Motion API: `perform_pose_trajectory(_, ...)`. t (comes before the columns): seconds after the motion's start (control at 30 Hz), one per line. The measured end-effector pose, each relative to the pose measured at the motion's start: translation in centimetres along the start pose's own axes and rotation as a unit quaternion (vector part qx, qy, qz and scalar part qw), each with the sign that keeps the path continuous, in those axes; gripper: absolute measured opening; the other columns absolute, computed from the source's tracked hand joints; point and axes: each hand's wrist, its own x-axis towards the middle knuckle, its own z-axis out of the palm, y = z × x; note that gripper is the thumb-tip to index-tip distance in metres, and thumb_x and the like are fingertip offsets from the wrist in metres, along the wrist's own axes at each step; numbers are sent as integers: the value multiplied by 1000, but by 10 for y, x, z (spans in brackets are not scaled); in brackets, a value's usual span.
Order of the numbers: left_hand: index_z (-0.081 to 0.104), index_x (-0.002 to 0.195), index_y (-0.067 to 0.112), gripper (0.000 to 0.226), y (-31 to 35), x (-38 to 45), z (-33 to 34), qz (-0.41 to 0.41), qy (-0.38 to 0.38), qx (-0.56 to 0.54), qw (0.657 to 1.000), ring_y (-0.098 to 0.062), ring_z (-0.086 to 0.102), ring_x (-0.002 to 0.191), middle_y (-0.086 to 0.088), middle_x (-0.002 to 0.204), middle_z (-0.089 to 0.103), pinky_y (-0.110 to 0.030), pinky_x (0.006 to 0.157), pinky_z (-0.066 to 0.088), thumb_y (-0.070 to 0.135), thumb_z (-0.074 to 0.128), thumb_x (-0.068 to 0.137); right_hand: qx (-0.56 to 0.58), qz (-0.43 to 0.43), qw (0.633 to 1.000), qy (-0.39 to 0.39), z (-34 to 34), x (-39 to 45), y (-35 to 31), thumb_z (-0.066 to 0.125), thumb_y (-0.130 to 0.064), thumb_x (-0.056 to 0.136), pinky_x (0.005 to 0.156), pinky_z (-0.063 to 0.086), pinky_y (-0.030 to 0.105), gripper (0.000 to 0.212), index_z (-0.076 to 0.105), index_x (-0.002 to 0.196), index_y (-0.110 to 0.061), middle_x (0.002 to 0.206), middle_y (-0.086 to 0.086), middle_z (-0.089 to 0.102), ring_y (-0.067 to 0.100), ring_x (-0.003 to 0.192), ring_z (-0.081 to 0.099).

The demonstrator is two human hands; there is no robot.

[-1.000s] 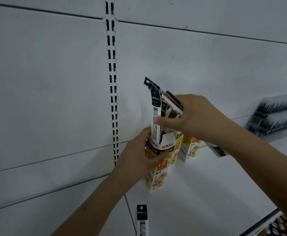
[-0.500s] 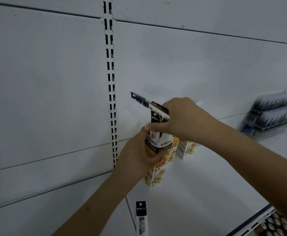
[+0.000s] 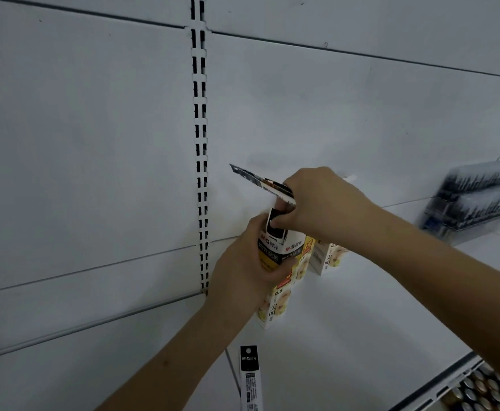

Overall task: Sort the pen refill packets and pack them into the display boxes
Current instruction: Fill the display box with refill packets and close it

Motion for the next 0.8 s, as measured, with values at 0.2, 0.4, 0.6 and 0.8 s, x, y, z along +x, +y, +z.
perform_pose_trajectory(0.2, 31, 124, 60, 68, 1, -3, 2, -7, 10, 15, 1000, 16, 54, 91, 47, 100, 50, -10, 78, 46, 45, 77, 75, -50, -24, 998, 10, 22, 6, -1, 64, -33, 86, 50, 36, 24, 31, 45, 65, -18, 70, -2, 51, 20, 72, 61)
perform_pose_trajectory(0.4, 23, 140, 52, 82, 7, -7, 2, -20, 8, 17, 1000, -4, 60, 111, 24, 127, 58, -31, 89, 53, 50, 75, 76, 34, 0, 996, -86, 2, 10, 3, 76, -42, 78, 40, 36, 18, 33, 60, 80, -13, 65, -2, 60, 10, 51, 57)
perform_pose_trajectory(0.6, 5, 150, 47, 98, 13, -13, 6, -34, 11, 31, 999, -7, 57, 119, 21, 141, 50, -21, 86, 46, 51, 73, 79, 14, 11, 988, -153, -3, 18, 4, 77, -26, 80, 37, 37, 15, 23, 64, 89, -8, 62, 3, 64, 9, 41, 53)
perform_pose_trajectory(0.8, 7, 153, 38, 101, 18, -18, 9, -56, 31, 43, 997, -9, 58, 118, 19, 139, 52, -22, 86, 46, 53, 72, 78, -82, -29, 983, -164, 6, 20, -7, 67, -18, 85, 47, 43, 22, 9, 63, 79, -14, 60, -4, 60, 7, 46, 54)
